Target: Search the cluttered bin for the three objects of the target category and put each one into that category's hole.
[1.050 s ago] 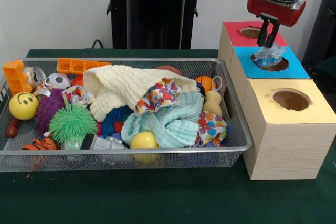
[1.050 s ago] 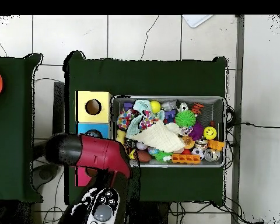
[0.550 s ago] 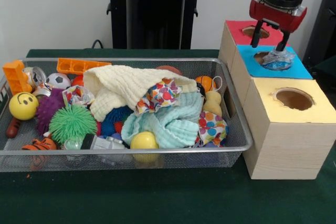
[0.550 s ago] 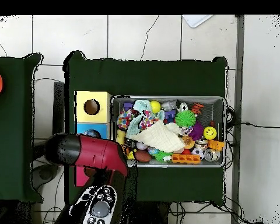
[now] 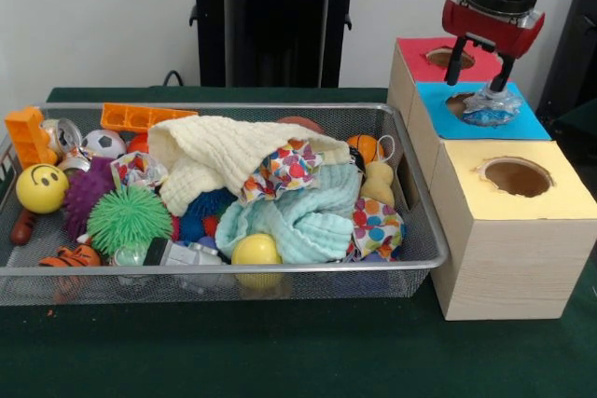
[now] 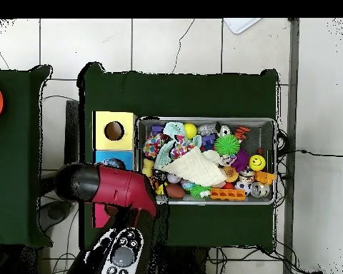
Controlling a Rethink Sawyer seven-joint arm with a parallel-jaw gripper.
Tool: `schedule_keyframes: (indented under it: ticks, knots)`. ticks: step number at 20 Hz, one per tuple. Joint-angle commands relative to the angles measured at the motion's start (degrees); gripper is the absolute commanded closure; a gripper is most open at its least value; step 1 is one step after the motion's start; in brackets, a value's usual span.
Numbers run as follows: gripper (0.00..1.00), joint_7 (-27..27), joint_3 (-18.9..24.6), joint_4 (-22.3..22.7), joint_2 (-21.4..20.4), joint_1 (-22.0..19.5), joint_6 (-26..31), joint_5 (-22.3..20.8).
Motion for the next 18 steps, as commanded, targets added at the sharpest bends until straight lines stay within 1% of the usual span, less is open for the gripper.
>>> schedule_keyframes:
  ticks: [1,3,5,7,13,15,16,17,18]
  knots:
    - [0.00,12.0,0.6,0.9,-0.5,-0.7,6.6,-0.2]
    - [0.00,9.0,-0.4,2.0,-3.2,-2.8,8.4,-1.4]
    - [0.00,7.1,-1.4,2.9,-5.4,-4.0,9.4,-2.3]
    - [0.00,5.7,-1.9,2.7,-6.8,-5.0,11.1,-3.0]
    - [0.00,3.4,0.0,5.3,-8.8,-7.4,7.8,-2.7]
    - [0.00,3.8,0.6,6.2,-9.8,-8.5,4.2,-1.7]
    - [0.00,5.2,-0.9,5.9,-9.2,-7.2,-0.8,-3.3]
    - [0.00,2.3,1.5,8.3,-9.9,-8.4,3.9,-2.9]
    - [0.00,2.3,1.6,8.4,-10.1,-8.8,2.2,-2.9]
